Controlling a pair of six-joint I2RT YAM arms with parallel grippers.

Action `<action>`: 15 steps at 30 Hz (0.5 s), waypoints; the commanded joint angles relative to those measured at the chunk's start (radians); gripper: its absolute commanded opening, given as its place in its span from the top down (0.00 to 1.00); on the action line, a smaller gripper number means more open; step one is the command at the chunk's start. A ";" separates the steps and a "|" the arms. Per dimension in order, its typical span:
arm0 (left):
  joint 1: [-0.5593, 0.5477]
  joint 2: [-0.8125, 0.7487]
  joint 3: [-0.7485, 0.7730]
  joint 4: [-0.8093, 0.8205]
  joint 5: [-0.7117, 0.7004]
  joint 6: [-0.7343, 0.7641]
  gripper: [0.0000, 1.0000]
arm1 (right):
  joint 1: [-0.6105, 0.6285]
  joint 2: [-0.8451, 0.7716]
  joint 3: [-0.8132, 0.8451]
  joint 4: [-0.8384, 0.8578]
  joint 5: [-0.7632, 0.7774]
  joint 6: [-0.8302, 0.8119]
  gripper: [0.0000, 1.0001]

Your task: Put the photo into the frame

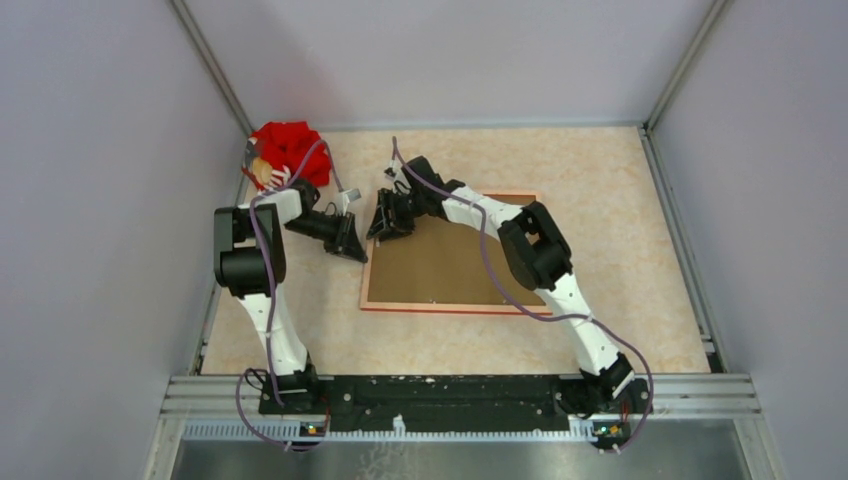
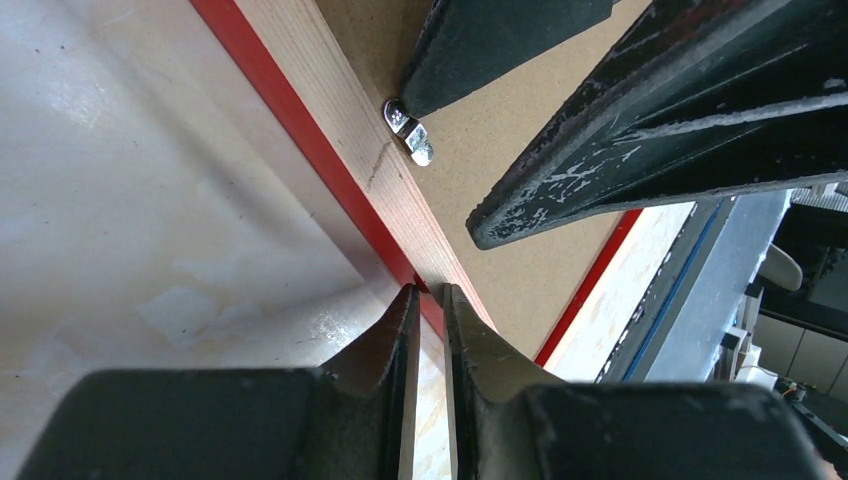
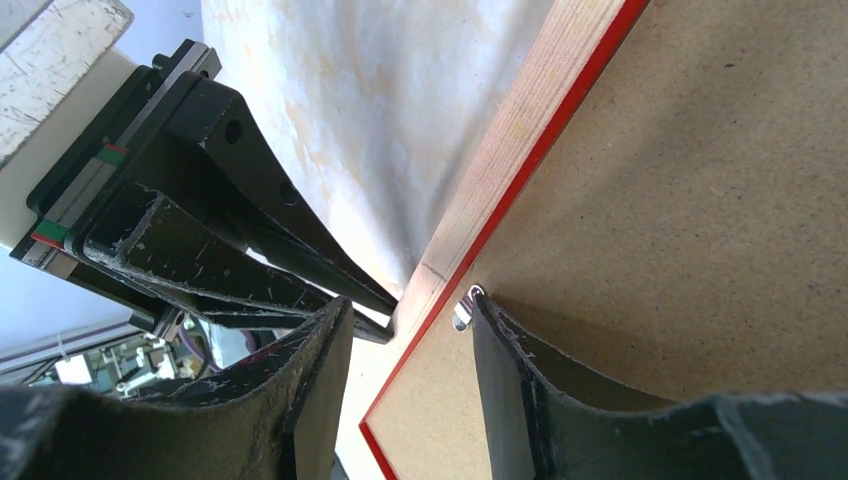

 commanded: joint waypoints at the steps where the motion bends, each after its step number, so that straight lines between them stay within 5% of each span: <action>1: -0.004 -0.029 -0.010 0.024 -0.038 0.024 0.81 | 0.022 0.020 0.021 -0.012 0.010 -0.014 0.53; 9: -0.004 -0.031 -0.014 0.028 -0.037 0.024 0.81 | 0.024 -0.114 -0.240 0.171 0.088 0.076 0.54; 15: -0.004 -0.033 -0.016 0.028 -0.037 0.024 0.81 | 0.029 -0.126 -0.278 0.239 0.134 0.137 0.54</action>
